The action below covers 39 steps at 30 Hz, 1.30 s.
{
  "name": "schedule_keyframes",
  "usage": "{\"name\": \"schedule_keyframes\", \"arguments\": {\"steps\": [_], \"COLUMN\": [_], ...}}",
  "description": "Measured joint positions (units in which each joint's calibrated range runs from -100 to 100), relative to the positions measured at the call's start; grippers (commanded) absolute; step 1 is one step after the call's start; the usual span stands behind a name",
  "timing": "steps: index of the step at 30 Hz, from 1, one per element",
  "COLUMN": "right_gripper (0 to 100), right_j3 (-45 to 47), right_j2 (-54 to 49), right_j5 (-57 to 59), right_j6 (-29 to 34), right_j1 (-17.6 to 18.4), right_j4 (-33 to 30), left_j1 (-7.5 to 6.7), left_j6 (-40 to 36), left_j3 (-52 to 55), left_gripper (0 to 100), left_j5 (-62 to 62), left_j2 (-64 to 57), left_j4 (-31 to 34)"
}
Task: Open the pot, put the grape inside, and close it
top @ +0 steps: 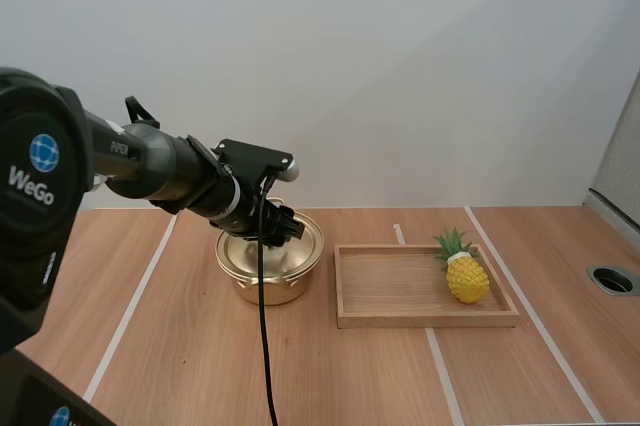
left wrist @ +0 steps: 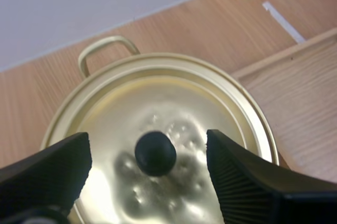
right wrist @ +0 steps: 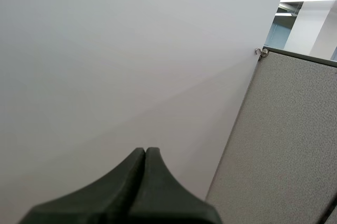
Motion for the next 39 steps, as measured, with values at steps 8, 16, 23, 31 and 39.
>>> {"name": "schedule_keyframes", "arguments": {"steps": [8, 16, 23, 31, 39], "right_gripper": [0, 0, 0, 0, 0], "right_j3": [0.00, 0.00, 0.00, 0.00, 0.00], "right_j2": [0.00, 0.00, 0.00, 0.00, -0.96], "right_j5": [0.00, 0.00, -0.85, -13.19, -20.12], "right_j6": [0.00, 0.00, 0.00, 0.00, 0.00], "right_j1": [0.00, 0.00, 0.00, 0.00, 0.00], "right_j4": [0.00, 0.14, 3.27, 7.78, 12.35], "left_j1": [0.00, 0.00, 0.00, 0.00, 0.00], "left_j6": [0.00, 0.00, -0.64, -4.34, -9.30], "left_j3": [-12.50, -24.92, -31.66, -33.08, -33.34], "left_gripper": [100, 13, 0, 0, 0], "left_j5": [-4.26, -5.67, -12.65, -25.97, -36.19], "left_j2": [-8.25, -13.72, -18.94, -30.80, -43.27], "left_j4": [0.00, 0.00, -0.13, -0.26, -0.61]}}
